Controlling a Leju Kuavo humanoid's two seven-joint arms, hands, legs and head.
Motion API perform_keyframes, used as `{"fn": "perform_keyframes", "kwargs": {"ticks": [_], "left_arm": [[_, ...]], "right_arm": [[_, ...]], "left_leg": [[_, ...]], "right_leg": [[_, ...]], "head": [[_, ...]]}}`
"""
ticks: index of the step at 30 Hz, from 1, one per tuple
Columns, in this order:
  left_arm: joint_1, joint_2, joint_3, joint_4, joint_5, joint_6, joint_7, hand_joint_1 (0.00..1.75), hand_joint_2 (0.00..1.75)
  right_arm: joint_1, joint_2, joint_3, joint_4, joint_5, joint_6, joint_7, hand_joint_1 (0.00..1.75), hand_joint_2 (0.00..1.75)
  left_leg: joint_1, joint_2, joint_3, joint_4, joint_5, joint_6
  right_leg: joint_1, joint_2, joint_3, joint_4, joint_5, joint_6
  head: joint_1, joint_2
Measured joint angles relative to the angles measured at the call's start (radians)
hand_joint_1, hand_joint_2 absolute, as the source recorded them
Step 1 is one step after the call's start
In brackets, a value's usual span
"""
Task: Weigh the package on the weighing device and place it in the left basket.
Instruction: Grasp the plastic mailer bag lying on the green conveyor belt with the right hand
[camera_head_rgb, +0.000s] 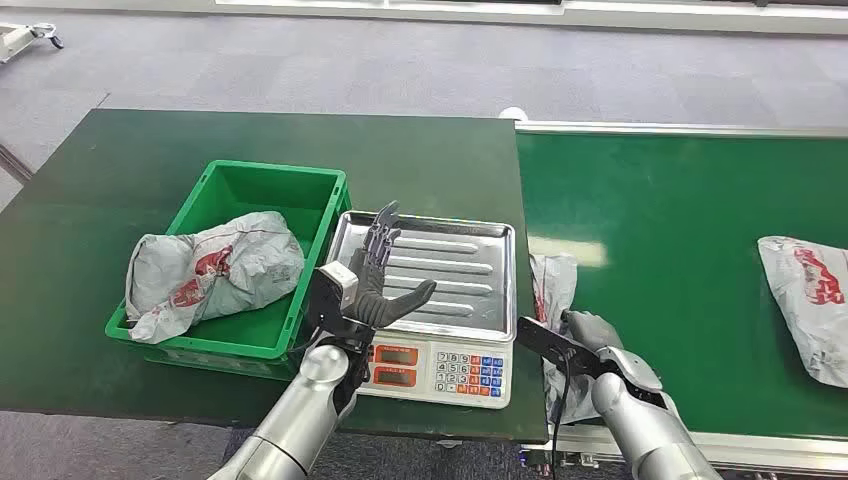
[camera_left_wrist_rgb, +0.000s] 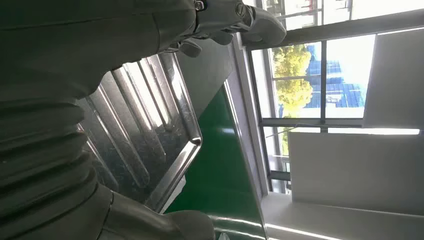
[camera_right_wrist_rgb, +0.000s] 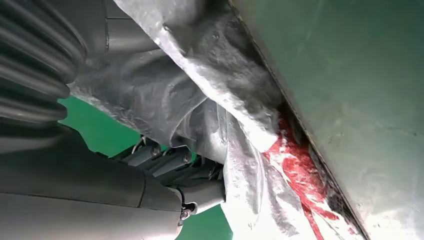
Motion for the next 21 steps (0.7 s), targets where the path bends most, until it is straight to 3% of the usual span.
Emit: {"fn": "perform_keyframes", "kwargs": {"ticks": [16, 18, 21], "left_arm": [[0.003, 0.003, 0.000, -0.017, -0.001, 0.001, 0.000, 0.00, 1.75], [0.003, 0.004, 0.000, -0.020, -0.001, 0.001, 0.000, 0.00, 1.75], [0.005, 0.005, 0.000, -0.028, -0.001, -0.002, 0.000, 0.00, 1.75]], "right_arm": [[0.035, 0.001, 0.001, -0.072, -0.104, -0.080, -0.043, 1.75, 1.75], [0.053, 0.001, -0.005, -0.104, -0.132, -0.147, -0.083, 1.75, 1.75], [0.101, 0.007, -0.040, -0.260, -0.219, -0.387, -0.208, 1.75, 1.75]], "left_leg": [[0.000, 0.000, -0.004, 0.000, 0.000, 0.000], [0.000, -0.001, -0.004, 0.000, 0.000, 0.000], [0.000, -0.002, -0.006, 0.000, 0.001, 0.000]], "right_leg": [[0.000, 0.000, -0.003, 0.000, 0.000, 0.000], [0.000, -0.001, -0.004, 0.000, 0.000, 0.000], [0.000, -0.002, -0.006, 0.000, 0.000, 0.000]], "head": [[0.000, 0.000], [0.000, 0.000], [0.000, 0.000]]}}
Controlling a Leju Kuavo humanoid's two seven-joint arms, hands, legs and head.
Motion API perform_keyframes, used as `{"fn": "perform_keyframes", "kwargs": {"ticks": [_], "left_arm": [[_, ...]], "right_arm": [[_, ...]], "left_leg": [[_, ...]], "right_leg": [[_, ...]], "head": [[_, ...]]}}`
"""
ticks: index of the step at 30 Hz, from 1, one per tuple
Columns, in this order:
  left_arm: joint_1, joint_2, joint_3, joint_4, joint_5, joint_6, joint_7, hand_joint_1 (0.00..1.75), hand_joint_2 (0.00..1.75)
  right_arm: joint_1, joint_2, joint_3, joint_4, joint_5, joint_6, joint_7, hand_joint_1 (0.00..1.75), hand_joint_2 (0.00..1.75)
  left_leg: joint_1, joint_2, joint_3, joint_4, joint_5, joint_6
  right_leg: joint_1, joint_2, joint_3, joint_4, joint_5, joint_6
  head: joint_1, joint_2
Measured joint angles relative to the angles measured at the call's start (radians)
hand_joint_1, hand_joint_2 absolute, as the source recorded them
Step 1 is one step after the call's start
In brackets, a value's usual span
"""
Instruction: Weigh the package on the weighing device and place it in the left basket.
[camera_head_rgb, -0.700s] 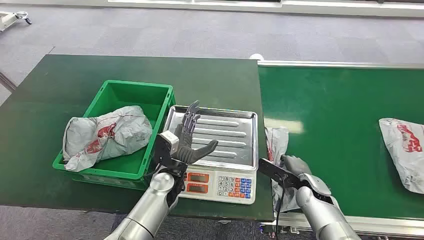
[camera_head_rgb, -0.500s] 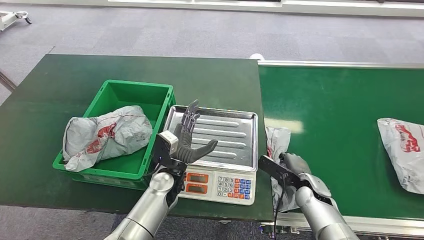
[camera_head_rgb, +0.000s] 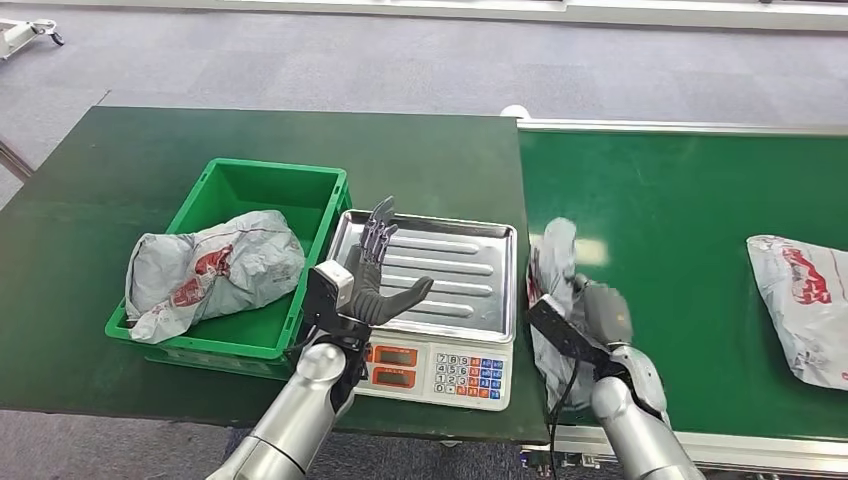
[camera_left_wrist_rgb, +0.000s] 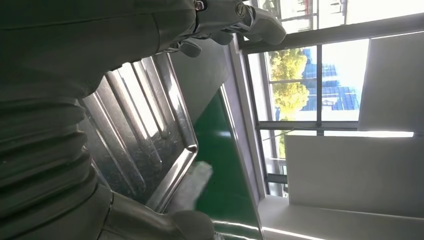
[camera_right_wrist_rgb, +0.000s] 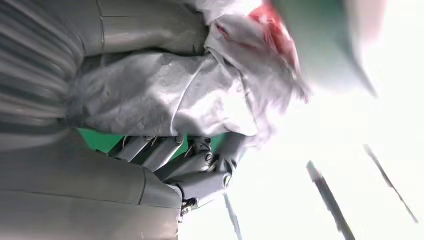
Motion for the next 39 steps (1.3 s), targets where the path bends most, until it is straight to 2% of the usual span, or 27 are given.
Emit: {"fn": "perform_keyframes", "kwargs": {"ticks": [2, 6, 11, 19, 33, 39], "left_arm": [[0.000, 0.001, 0.000, -0.003, -0.001, -0.002, 0.000, 0.00, 1.75], [0.000, 0.001, 0.000, -0.005, -0.002, -0.004, 0.000, 0.00, 1.75], [-0.001, 0.001, 0.000, -0.005, -0.004, -0.010, 0.000, 0.00, 1.75], [-0.002, 0.001, 0.000, -0.005, -0.007, -0.011, 0.000, 0.00, 1.75], [-0.002, 0.001, 0.000, -0.006, -0.009, -0.011, 0.000, 0.00, 1.75], [-0.002, 0.001, 0.000, -0.011, -0.008, -0.012, 0.000, 0.00, 1.75]], "right_arm": [[0.010, 0.005, -0.030, -0.105, -0.029, -0.098, -0.038, 1.75, 1.75], [0.036, 0.010, -0.076, -0.247, -0.035, -0.146, -0.065, 1.75, 1.75], [0.081, 0.027, -0.128, -0.374, 0.046, -0.268, -0.111, 1.75, 1.75], [0.115, 0.046, -0.176, -0.473, 0.066, -0.280, -0.116, 1.75, 1.75], [0.124, 0.053, -0.195, -0.502, 0.071, -0.281, -0.117, 1.75, 1.75], [0.136, 0.080, -0.217, -0.560, 0.059, -0.277, -0.161, 1.75, 1.75]], "left_leg": [[0.000, -0.001, 0.001, 0.000, 0.000, 0.000], [0.000, -0.007, 0.000, 0.000, 0.000, 0.000], [-0.001, -0.008, 0.000, 0.000, 0.000, 0.001], [-0.001, -0.008, 0.000, 0.000, 0.000, 0.001], [-0.001, -0.008, 0.000, 0.000, 0.000, 0.001], [-0.001, -0.008, 0.000, 0.000, 0.000, 0.001]], "right_leg": [[0.001, -0.001, 0.001, 0.000, 0.000, 0.000], [0.000, -0.005, 0.002, 0.000, -0.001, 0.001], [-0.001, -0.006, 0.003, 0.000, -0.001, 0.001], [-0.001, -0.006, 0.003, 0.000, -0.001, 0.001], [-0.001, -0.005, 0.003, 0.000, -0.001, 0.001], [-0.001, -0.006, 0.003, 0.000, -0.001, 0.001]], "head": [[0.000, 0.000], [0.000, 0.000], [0.000, 0.000], [0.000, 0.000], [0.000, 0.000], [0.000, 0.000]]}}
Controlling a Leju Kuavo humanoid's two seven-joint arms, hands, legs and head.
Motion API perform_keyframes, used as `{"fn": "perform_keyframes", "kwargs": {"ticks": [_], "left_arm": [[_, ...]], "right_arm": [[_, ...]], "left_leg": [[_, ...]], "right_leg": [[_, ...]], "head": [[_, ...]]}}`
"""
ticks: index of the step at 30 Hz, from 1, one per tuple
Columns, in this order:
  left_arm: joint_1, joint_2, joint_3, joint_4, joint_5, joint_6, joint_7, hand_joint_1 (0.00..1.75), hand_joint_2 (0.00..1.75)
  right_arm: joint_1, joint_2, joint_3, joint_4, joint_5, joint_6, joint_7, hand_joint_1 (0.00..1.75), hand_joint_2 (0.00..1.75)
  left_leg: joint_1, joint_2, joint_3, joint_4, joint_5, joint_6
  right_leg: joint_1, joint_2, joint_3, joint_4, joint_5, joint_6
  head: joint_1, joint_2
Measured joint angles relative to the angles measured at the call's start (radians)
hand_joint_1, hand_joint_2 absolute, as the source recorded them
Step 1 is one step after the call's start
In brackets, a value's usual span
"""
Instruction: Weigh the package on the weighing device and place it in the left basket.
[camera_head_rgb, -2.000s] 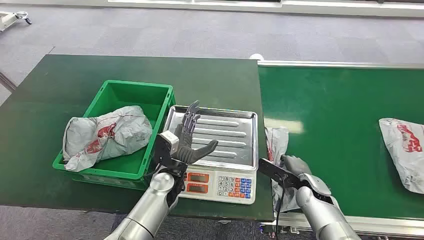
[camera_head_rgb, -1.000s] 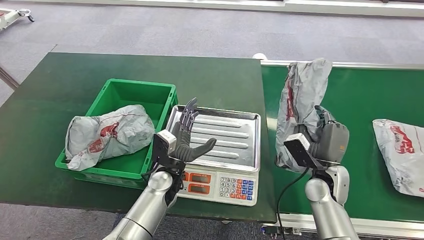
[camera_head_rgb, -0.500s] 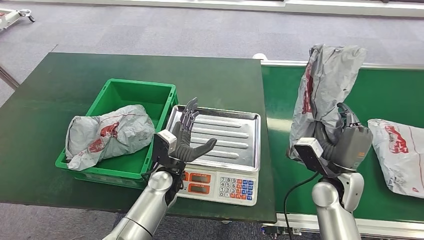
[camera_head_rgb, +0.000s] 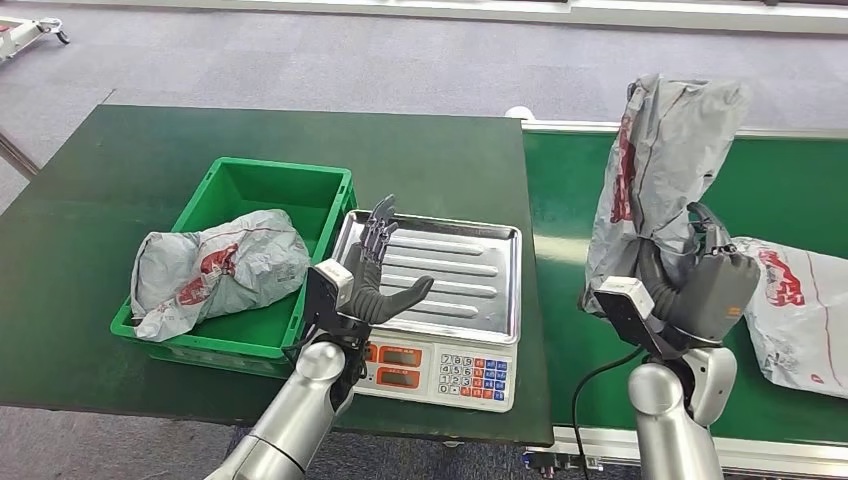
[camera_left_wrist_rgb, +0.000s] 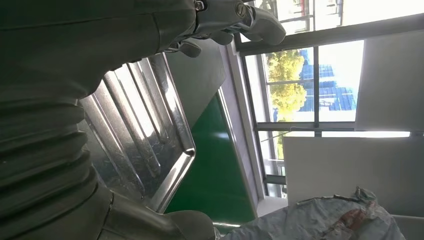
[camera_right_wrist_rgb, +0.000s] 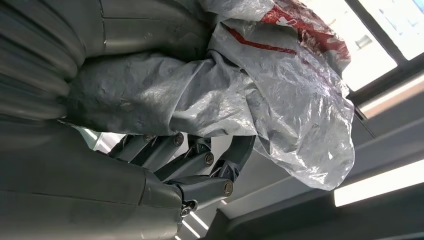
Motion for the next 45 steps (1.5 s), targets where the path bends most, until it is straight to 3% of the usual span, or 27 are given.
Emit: {"fn": "perform_keyframes", "kwargs": {"ticks": [3, 6, 10, 17, 28, 32, 37, 39, 45], "left_arm": [[0.004, 0.000, 0.001, -0.022, 0.014, 0.001, 0.000, 0.00, 1.75], [0.025, 0.001, 0.009, -0.090, 0.022, 0.050, 0.000, 0.00, 1.75], [0.076, 0.020, 0.014, -0.268, 0.006, 0.203, -0.001, 0.00, 1.75], [0.148, 0.043, 0.014, -0.437, -0.022, 0.307, 0.000, 0.00, 1.75], [0.225, 0.082, -0.007, -0.501, -0.048, 0.447, 0.000, 0.00, 1.75], [0.230, 0.093, -0.018, -0.494, -0.114, 0.570, 0.000, 0.00, 1.75], [0.231, 0.099, -0.020, -0.474, -0.163, 0.721, 0.000, 0.00, 1.75], [0.232, 0.099, -0.020, -0.468, -0.164, 0.735, 0.000, 0.00, 1.75], [0.236, 0.102, -0.020, -0.456, -0.164, 0.740, 0.000, 0.00, 1.75]], "right_arm": [[0.010, 0.016, 0.000, -0.044, -0.189, 0.126, -0.062, 1.75, 1.75], [0.026, 0.027, 0.024, -0.060, -0.448, 0.413, -0.107, 1.75, 1.75], [0.050, 0.031, 0.148, -0.028, -0.651, 0.798, -0.116, 1.75, 1.75], [0.061, 0.031, 0.294, 0.039, -0.934, 1.022, -0.115, 1.75, 1.75], [-0.030, 0.019, 0.399, 0.294, -0.901, 0.941, 0.009, 1.75, 1.75], [-0.090, 0.013, 0.436, 0.419, -0.865, 0.876, 0.048, 1.75, 1.75], [-0.123, 0.004, 0.480, 0.480, -0.725, 0.654, 0.053, 1.75, 1.75], [-0.128, 0.002, 0.492, 0.490, -0.701, 0.608, 0.052, 1.75, 1.75], [-0.137, -0.001, 0.506, 0.506, -0.691, 0.592, 0.054, 1.75, 1.75]], "left_leg": [[0.000, 0.000, 0.000, 0.000, 0.000, 0.000], [0.000, 0.001, -0.001, -0.001, 0.000, 0.000], [0.001, 0.001, -0.001, -0.001, 0.000, -0.001], [0.001, -0.006, -0.001, -0.001, 0.000, -0.001], [0.001, -0.005, 0.000, -0.001, 0.000, 0.000], [0.001, -0.004, 0.002, -0.001, 0.000, -0.001], [0.001, -0.005, 0.004, -0.001, 0.000, 0.000], [0.001, -0.005, 0.005, -0.001, 0.000, 0.000], [0.001, -0.005, 0.006, 0.000, 0.000, 0.000]], "right_leg": [[0.000, 0.000, 0.000, 0.000, 0.000, 0.000], [0.001, -0.001, 0.000, 0.000, 0.000, 0.000], [0.002, -0.001, 0.000, 0.000, -0.001, -0.001], [0.001, -0.008, 0.002, 0.000, -0.004, -0.001], [0.001, -0.008, 0.002, 0.000, -0.004, 0.000], [0.001, -0.007, 0.004, 0.000, -0.004, 0.000], [0.001, -0.008, 0.007, 0.000, -0.005, 0.000], [0.001, -0.008, 0.008, 0.000, -0.005, 0.000], [0.001, -0.009, 0.010, -0.001, -0.005, 0.001]], "head": [[0.000, 0.000], [0.000, 0.000], [0.000, 0.000], [0.000, 0.000], [0.000, 0.000], [0.000, 0.000], [0.000, 0.000], [0.000, 0.000], [0.000, 0.000]]}}
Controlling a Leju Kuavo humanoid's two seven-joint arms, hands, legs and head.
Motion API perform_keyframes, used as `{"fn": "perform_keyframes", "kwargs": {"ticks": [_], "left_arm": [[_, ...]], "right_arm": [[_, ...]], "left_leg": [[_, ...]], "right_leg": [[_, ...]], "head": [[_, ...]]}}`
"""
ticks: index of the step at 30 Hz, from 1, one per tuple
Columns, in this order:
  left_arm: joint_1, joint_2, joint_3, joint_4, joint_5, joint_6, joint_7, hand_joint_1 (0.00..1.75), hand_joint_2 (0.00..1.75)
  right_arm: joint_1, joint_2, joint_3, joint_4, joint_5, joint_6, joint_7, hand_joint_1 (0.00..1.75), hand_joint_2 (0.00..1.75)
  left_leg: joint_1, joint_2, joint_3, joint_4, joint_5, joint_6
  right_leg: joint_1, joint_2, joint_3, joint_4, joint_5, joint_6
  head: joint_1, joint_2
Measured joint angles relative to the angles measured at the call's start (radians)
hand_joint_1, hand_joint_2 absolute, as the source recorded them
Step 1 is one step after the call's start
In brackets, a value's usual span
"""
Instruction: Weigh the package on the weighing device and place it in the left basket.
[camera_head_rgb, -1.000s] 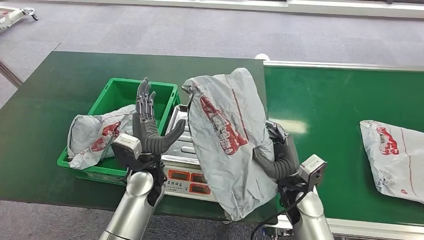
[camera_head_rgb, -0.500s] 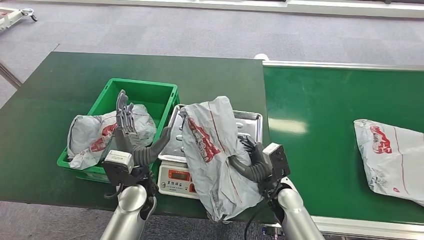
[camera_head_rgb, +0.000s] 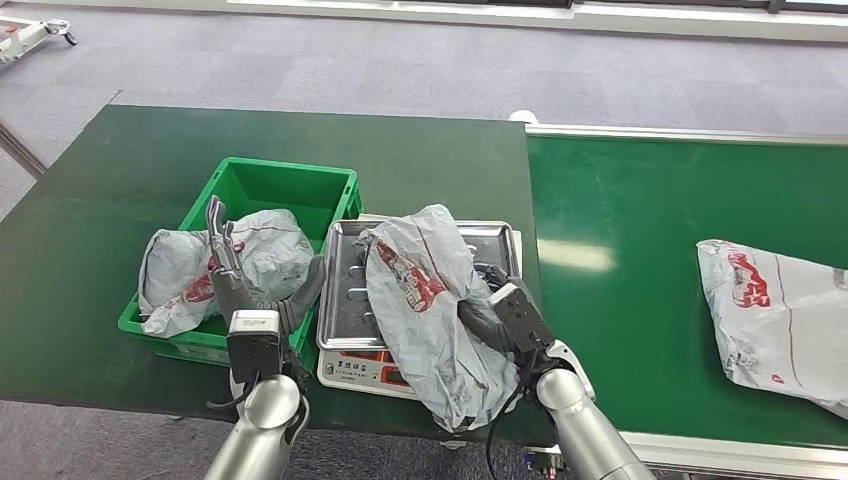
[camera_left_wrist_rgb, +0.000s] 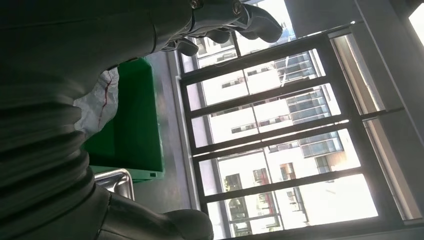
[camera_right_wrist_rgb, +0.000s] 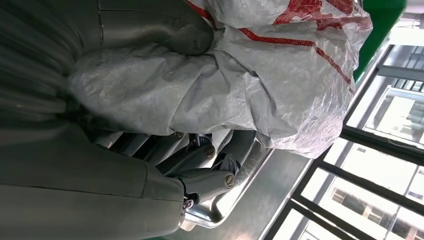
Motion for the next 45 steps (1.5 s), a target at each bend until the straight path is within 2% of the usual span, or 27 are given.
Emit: {"fn": "perform_keyframes", "kwargs": {"ticks": [3, 6, 7, 10, 11, 21, 35, 45], "left_arm": [[0.005, 0.001, 0.000, -0.002, 0.024, -0.004, 0.000, 0.00, 1.75], [0.017, 0.001, 0.000, -0.017, 0.079, -0.037, 0.000, 0.00, 1.75], [0.020, 0.001, 0.000, -0.023, 0.092, -0.051, 0.000, 0.00, 1.75], [0.024, 0.001, 0.000, -0.033, 0.108, -0.075, 0.000, 0.00, 1.75], [0.025, 0.001, 0.000, -0.035, 0.109, -0.078, 0.000, 0.00, 1.75], [0.025, 0.003, -0.002, -0.045, 0.108, -0.087, 0.000, 0.00, 1.75], [0.023, 0.004, -0.013, -0.044, 0.107, -0.092, 0.000, 0.00, 1.75], [-0.001, 0.004, -0.024, -0.020, 0.101, -0.116, 0.000, 0.00, 1.75]], "right_arm": [[0.002, -0.002, 0.001, 0.001, 0.020, -0.031, 0.006, 1.75, 1.75], [0.015, -0.008, 0.010, -0.006, 0.098, -0.101, -0.011, 1.75, 1.75], [0.021, -0.010, 0.015, -0.010, 0.135, -0.130, -0.019, 1.44, 1.75], [0.045, -0.013, 0.027, -0.029, 0.200, -0.211, -0.046, 0.13, 1.75], [0.055, -0.014, 0.028, -0.039, 0.204, -0.233, -0.060, 0.00, 1.75], [0.115, -0.039, 0.028, -0.142, 0.211, -0.374, -0.167, 0.00, 1.75], [0.115, -0.045, 0.028, -0.166, 0.215, -0.403, -0.171, 0.00, 1.75], [0.114, -0.047, 0.024, -0.197, 0.182, -0.490, -0.208, 0.00, 1.75]], "left_leg": [[0.000, 0.000, 0.001, 0.000, 0.000, 0.000], [0.000, -0.002, 0.002, 0.000, 0.000, 0.001], [0.000, -0.003, 0.002, 0.000, -0.001, 0.001], [0.000, -0.004, 0.002, 0.000, -0.001, 0.001], [0.000, -0.004, 0.001, 0.000, -0.001, 0.001], [0.000, -0.002, 0.001, 0.000, -0.002, 0.001], [0.000, -0.001, 0.000, 0.000, -0.002, 0.001], [0.000, 0.000, 0.000, 0.000, -0.002, 0.001]], "right_leg": [[0.000, 0.000, 0.001, 0.000, 0.000, 0.000], [0.000, -0.001, 0.002, 0.000, -0.001, 0.001], [0.000, -0.002, 0.003, 0.000, -0.001, 0.001], [0.000, -0.003, 0.003, 0.000, -0.001, 0.001], [0.000, -0.002, 0.003, 0.000, -0.001, 0.001], [0.000, 0.000, 0.000, 0.000, -0.001, 0.001], [0.000, 0.000, 0.000, 0.000, -0.001, 0.001], [0.000, 0.000, 0.000, 0.000, -0.001, 0.001]], "head": [[0.000, 0.000], [0.000, 0.000], [0.000, 0.000], [0.000, 0.000], [0.000, 0.000], [0.000, 0.000], [0.000, 0.000], [0.000, 0.000]]}}
